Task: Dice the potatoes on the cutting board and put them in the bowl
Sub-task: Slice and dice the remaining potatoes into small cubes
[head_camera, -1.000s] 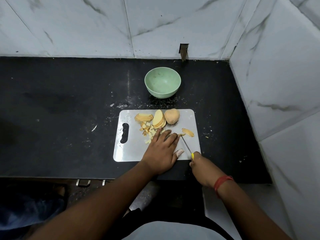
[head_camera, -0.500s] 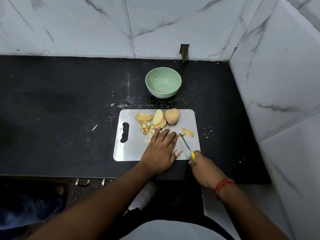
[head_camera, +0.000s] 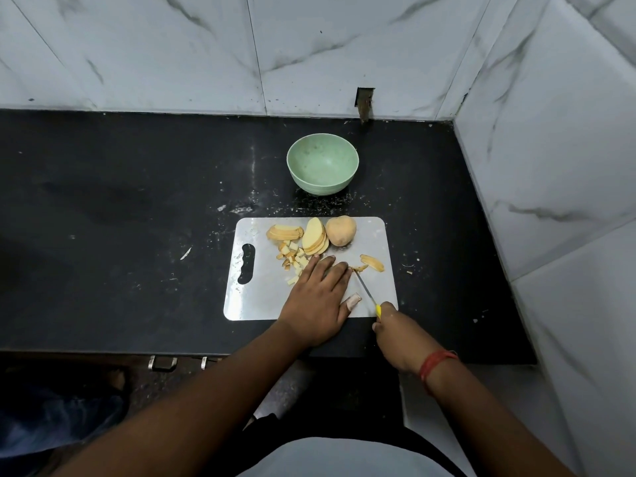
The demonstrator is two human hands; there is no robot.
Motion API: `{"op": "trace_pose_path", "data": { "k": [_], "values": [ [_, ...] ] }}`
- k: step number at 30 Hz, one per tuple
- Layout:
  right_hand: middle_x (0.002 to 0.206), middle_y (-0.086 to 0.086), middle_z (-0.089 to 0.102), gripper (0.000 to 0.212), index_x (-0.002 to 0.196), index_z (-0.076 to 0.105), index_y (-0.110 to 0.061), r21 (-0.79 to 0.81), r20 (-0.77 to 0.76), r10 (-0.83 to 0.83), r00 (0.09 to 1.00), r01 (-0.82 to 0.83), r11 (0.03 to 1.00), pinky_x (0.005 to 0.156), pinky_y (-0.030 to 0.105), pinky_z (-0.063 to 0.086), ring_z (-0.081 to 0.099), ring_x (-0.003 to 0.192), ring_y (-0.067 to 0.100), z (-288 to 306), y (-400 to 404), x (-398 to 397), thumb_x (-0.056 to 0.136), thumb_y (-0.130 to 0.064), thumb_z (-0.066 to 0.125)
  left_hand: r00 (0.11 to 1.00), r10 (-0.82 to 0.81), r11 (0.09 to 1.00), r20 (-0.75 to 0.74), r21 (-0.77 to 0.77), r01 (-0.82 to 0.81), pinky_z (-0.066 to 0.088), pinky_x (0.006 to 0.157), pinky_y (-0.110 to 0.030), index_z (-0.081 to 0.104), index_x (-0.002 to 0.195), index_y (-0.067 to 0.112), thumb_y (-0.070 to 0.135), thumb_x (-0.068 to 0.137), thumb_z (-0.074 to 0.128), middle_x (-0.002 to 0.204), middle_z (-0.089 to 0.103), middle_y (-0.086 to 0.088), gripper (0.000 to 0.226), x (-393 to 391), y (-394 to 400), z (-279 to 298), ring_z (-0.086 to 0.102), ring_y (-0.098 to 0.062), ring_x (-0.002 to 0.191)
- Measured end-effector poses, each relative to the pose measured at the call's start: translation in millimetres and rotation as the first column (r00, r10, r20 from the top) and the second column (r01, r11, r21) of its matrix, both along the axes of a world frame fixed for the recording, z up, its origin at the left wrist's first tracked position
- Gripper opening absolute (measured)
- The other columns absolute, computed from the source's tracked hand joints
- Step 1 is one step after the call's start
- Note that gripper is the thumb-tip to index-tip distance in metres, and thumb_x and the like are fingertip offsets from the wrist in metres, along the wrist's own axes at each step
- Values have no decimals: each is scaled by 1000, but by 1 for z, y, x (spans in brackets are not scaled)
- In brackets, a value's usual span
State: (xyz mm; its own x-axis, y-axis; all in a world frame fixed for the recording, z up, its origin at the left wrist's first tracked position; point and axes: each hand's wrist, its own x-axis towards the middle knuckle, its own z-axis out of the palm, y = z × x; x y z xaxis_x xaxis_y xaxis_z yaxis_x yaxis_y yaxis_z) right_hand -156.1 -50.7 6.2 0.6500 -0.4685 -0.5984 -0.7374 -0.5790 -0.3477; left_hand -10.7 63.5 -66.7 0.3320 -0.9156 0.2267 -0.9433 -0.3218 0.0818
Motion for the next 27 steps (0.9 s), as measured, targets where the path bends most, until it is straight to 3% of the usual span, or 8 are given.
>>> {"op": "trace_pose_path", "data": {
  "k": [4,7,10,15,19,24,27],
  "values": [
    [96,7,52,4,103,34,-16,50,13,-15,1000,14,999,75,30,42,50,84,22,2,-4,-11,101,-18,37,1000,-1,1000,1,6,1,23,125,-50,57,144,6,50,107,33,144,56,-8,62,-1,1,1,42,-32,141],
    [83,9,53,8,95,42,-17,199,45,-160,986,148,969,62,32,43,51,68,23,8,-9,-15,99,-23,44,1000,-8,1000,-7,6,8,24,125,-50,56,144,4,51,107,34,145,55,-11,64,-1,1,2,41,-32,142],
    [72,10,47,12,88,45,-20,350,73,-357,931,312,883,45,29,34,43,51,22,15,-16,-20,96,-29,45,1000,-14,1000,-1,-11,14,21,126,-47,55,144,2,51,108,34,145,53,-13,65,-2,3,2,40,-31,142],
    [65,5,39,15,86,42,-21,504,94,-544,834,431,749,42,22,23,30,42,13,29,-24,-25,99,-27,42,988,-153,988,23,-17,154,21,126,-48,50,148,2,51,108,34,151,48,-15,65,-3,-5,8,39,-32,145],
    [60,3,37,15,87,41,-19,517,106,-570,815,445,732,41,19,21,27,39,10,31,-23,-24,100,-26,43,964,-259,965,66,69,254,20,127,-48,49,149,3,53,108,31,153,48,-15,67,-1,-22,12,39,-30,145],
    [67,6,41,17,85,42,-21,448,101,-504,858,413,793,41,23,27,32,43,14,22,-26,-26,100,-31,43,988,-131,991,85,41,128,17,127,-46,59,136,-2,52,107,29,133,57,-14,68,10,-19,12,49,-31,131],
    [71,8,47,17,85,43,-21,348,112,-435,893,375,859,43,27,34,41,49,20,12,-28,-27,98,-32,43,987,-132,991,93,11,131,18,126,-47,59,136,-1,50,106,33,136,56,-17,64,13,-16,13,47,-34,134]
  ]
}}
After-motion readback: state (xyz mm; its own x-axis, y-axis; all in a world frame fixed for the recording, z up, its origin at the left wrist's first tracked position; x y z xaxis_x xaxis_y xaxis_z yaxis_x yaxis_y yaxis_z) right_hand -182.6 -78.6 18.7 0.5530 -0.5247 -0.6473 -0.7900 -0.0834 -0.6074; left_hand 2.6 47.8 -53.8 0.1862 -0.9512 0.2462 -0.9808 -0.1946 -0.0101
